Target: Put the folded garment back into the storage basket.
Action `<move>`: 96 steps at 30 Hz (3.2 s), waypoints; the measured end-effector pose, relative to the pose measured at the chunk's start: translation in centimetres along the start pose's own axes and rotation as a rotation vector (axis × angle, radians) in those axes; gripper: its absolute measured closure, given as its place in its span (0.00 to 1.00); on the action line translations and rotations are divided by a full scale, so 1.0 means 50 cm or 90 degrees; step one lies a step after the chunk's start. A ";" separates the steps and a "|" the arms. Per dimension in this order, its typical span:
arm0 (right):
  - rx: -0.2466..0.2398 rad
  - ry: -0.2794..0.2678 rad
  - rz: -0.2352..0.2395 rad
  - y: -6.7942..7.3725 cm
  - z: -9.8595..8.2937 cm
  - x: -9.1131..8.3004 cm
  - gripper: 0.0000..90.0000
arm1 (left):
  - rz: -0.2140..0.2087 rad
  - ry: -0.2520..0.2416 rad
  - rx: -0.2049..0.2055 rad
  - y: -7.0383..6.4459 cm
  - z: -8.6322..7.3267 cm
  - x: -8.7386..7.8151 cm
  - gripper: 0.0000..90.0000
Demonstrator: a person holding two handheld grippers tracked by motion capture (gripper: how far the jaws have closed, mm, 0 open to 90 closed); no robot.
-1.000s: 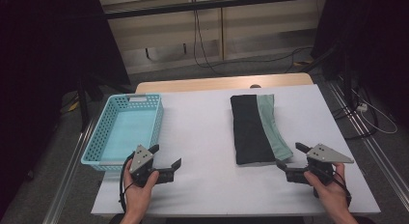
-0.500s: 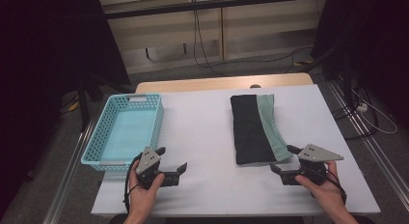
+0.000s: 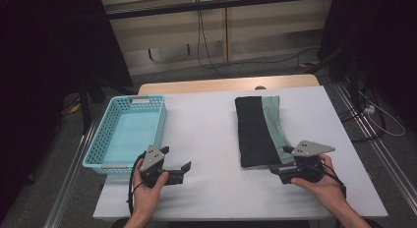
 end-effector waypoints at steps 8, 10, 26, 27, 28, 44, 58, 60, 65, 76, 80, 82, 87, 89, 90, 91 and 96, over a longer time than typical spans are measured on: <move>-0.006 0.060 0.036 -0.012 0.020 0.023 0.27 | 0.003 0.002 0.009 0.001 -0.003 -0.001 0.05; -0.009 0.065 0.041 -0.014 0.023 0.026 0.29 | 0.002 0.005 0.014 0.000 -0.004 -0.002 0.05; -0.071 0.143 0.066 -0.020 0.018 0.073 0.32 | -0.004 0.010 0.006 0.003 -0.008 0.002 0.05; -0.076 0.147 0.067 -0.020 0.017 0.074 0.33 | -0.003 0.009 0.006 0.004 -0.008 0.001 0.05; -0.079 0.147 0.066 -0.019 0.017 0.075 0.34 | -0.001 0.008 0.006 0.004 -0.008 0.001 0.05; -0.104 0.188 0.078 -0.015 0.000 0.098 0.39 | -0.003 0.005 0.000 0.009 -0.009 -0.001 0.05; -0.105 0.205 0.090 -0.028 0.012 0.108 0.66 | -0.006 0.001 -0.007 0.012 -0.008 0.001 0.05; -0.109 0.199 0.087 -0.032 0.012 0.108 0.73 | -0.005 0.003 -0.010 0.012 -0.008 0.000 0.05; -0.110 0.192 0.081 -0.040 0.013 0.109 0.83 | -0.005 0.003 -0.010 0.014 -0.008 0.001 0.05; -0.075 0.177 0.063 -0.041 0.017 0.106 0.91 | -0.010 0.001 -0.001 0.009 -0.008 0.000 0.05; -0.064 0.171 0.066 -0.039 0.020 0.101 0.91 | -0.011 0.004 -0.002 0.007 -0.009 0.001 0.05; -0.054 0.160 0.072 -0.039 0.024 0.095 0.92 | -0.012 0.003 0.000 0.006 -0.008 0.000 0.05; -0.049 0.148 0.079 -0.037 0.029 0.086 0.92 | -0.010 0.001 -0.004 0.007 -0.007 0.000 0.05; -0.048 0.148 0.085 -0.034 0.029 0.083 0.92 | -0.009 0.002 -0.005 0.006 -0.007 0.001 0.05; -0.051 0.145 0.086 -0.030 0.031 0.080 0.92 | -0.008 0.002 -0.001 0.005 -0.007 0.001 0.05; -0.053 0.147 0.087 -0.028 0.031 0.079 0.92 | -0.008 0.002 -0.001 0.005 -0.007 0.001 0.05; -0.053 0.148 0.097 -0.019 0.030 0.079 0.92 | -0.007 0.000 0.004 -0.004 -0.002 0.009 0.05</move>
Point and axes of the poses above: each handheld gripper's, and its own axes: x roughly forward along the jaws, z roughly out of its top, y roughly to its left, the point moved 5 cm from there along x, roughly forward along the jaws, and after that the axes turned 12 degrees about z, right-handed, at the moved point
